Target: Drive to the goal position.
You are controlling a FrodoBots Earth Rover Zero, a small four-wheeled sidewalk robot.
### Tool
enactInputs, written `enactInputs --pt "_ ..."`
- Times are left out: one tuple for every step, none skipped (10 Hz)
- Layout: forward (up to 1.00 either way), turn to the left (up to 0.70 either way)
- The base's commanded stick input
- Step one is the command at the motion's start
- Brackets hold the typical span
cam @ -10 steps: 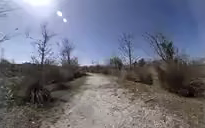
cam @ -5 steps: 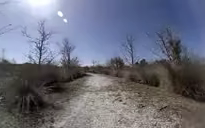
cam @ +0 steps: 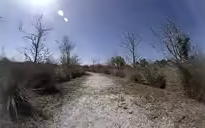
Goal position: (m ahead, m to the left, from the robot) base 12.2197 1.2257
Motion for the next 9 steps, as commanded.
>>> enactInputs --pt "0.7 0.0" --pt "0.7 0.0" --pt "0.7 0.0" --pt "0.7 0.0" --pt "0.7 0.0" --pt "0.7 0.0" --pt "0.7 0.0" --pt "0.7 0.0" --pt "0.7 0.0"
